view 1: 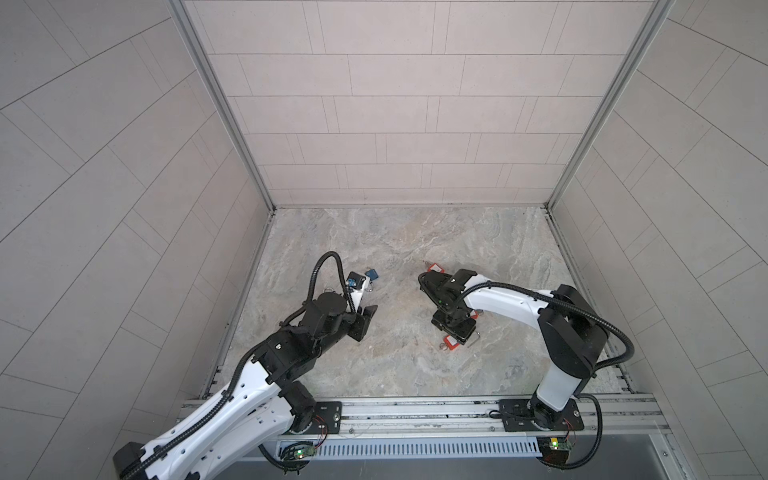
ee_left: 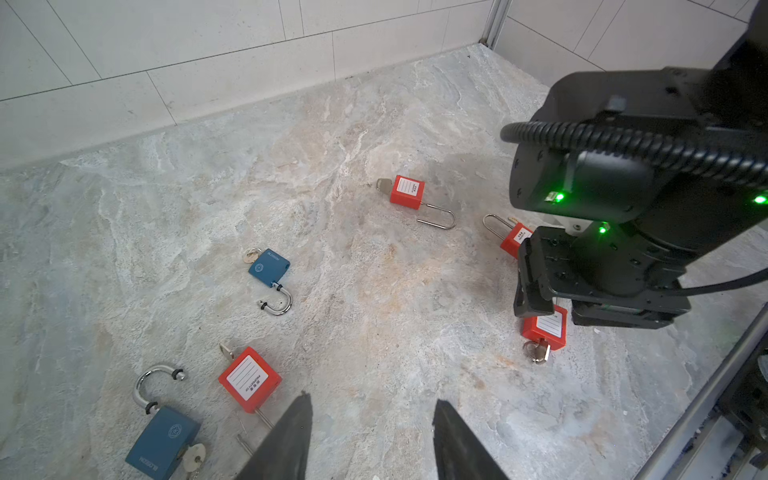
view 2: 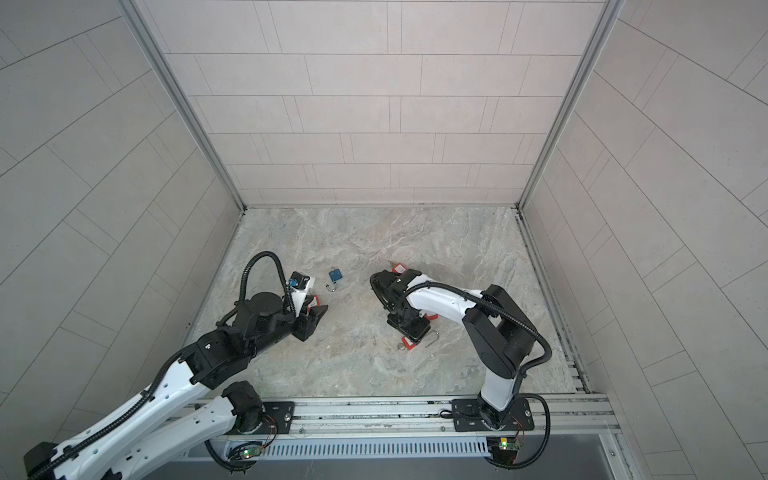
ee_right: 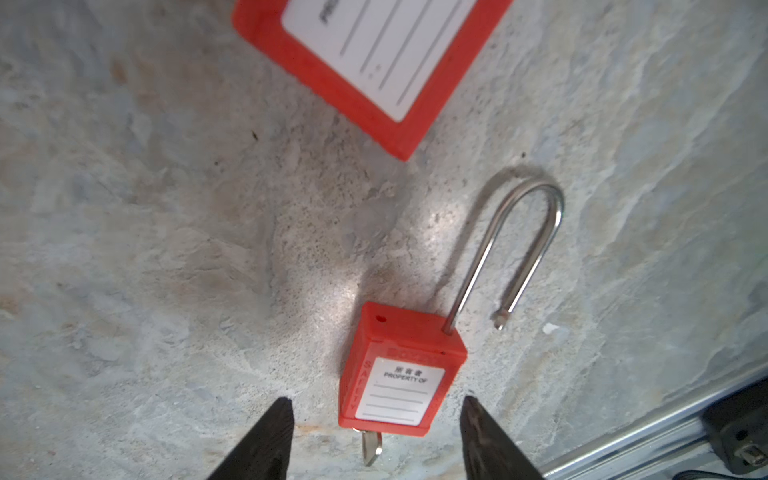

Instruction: Lock with the key

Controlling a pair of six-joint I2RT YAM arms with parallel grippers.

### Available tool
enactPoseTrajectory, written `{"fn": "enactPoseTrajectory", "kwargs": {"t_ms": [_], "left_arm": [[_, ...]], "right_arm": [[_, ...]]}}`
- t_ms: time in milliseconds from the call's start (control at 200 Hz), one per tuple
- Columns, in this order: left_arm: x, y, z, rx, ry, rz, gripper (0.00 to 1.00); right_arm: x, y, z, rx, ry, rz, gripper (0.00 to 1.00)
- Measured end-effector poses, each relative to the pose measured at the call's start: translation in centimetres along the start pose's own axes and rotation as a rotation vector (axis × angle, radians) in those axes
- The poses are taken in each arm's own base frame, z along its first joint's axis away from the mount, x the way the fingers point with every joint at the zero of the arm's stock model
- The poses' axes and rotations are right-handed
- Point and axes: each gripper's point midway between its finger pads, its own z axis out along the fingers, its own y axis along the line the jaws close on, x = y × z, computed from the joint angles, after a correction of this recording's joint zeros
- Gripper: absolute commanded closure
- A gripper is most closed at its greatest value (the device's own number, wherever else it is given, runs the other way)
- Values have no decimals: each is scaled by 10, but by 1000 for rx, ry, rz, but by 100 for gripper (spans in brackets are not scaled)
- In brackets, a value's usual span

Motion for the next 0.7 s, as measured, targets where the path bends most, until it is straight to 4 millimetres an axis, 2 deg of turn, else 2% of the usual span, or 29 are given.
{"fn": "enactPoseTrajectory", "kwargs": {"t_ms": [140,295,440,580,701], "left_arm": [[0,2,-1,-8,1,1,47],[-3,3,-3,-17,0,9,43],[-17,1,-9,-13,-10,22,42],[-34,-4,-11,3,-19,34,41],[-39,-8,-10,18,-18,41,41]], "right_arm": [[4,3,5,13,10,-22,36],[2,-2,-5,-23,-15,-19,36],[-2,-18,-14,-54,-26,11,36],[-8,-32,-9,-43,-29,34,36],[-8,-34,-2,-51,-16,41,36]]}}
